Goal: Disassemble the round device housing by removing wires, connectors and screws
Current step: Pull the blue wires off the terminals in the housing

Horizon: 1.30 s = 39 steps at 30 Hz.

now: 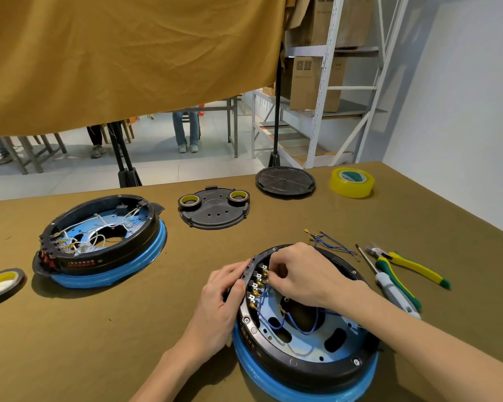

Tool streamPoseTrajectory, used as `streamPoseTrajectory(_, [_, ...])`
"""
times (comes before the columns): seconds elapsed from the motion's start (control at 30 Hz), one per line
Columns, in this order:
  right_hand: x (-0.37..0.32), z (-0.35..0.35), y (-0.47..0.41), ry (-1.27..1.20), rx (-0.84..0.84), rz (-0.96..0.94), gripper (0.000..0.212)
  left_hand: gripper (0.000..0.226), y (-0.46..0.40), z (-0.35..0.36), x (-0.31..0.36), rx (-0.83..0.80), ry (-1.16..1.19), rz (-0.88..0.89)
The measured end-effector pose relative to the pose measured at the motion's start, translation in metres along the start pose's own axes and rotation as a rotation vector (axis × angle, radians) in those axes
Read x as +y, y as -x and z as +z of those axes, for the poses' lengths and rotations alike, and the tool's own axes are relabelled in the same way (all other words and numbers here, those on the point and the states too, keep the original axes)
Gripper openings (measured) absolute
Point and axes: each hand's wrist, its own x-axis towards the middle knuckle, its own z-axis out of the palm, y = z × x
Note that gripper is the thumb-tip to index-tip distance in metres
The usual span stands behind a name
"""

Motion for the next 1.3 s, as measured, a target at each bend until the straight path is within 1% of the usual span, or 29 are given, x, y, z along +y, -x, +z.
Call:
streamPoseTrajectory(0.13, [0.004,0.007,0.004,-0.070,0.025,-0.012,0.020,0.058,0.000,0.000,0.000,-0.007,-0.001,0.006])
streamPoseTrajectory(0.27, [0.007,0.010,0.004,-0.060,0.018,-0.032,0.018,0.057,-0.001,0.000,-0.001,-0.003,-0.013,0.009])
streamPoseTrajectory(0.5, [0.017,0.005,-0.001,-0.210,-0.089,0.003,0.018,0.063,0.000,0.001,-0.002,0.000,-0.019,0.006])
streamPoseTrajectory(0.73, [0.016,0.011,0.001,-0.204,-0.051,0.018,0.022,0.063,0.000,0.000,0.000,0.000,-0.023,0.010])
streamPoseTrajectory(0.97, [0.018,0.007,-0.002,-0.273,-0.079,0.044,0.021,0.058,0.001,0.001,0.001,-0.003,-0.020,0.014])
streamPoseTrajectory(1.13, [0.017,0.007,0.000,-0.261,-0.077,0.038,0.021,0.054,0.000,0.000,0.003,-0.010,-0.022,0.013])
streamPoseTrajectory(1.3, [0.021,0.005,0.007,-0.292,-0.093,0.056,0.023,0.059,-0.001,0.000,0.002,-0.006,-0.020,0.013])
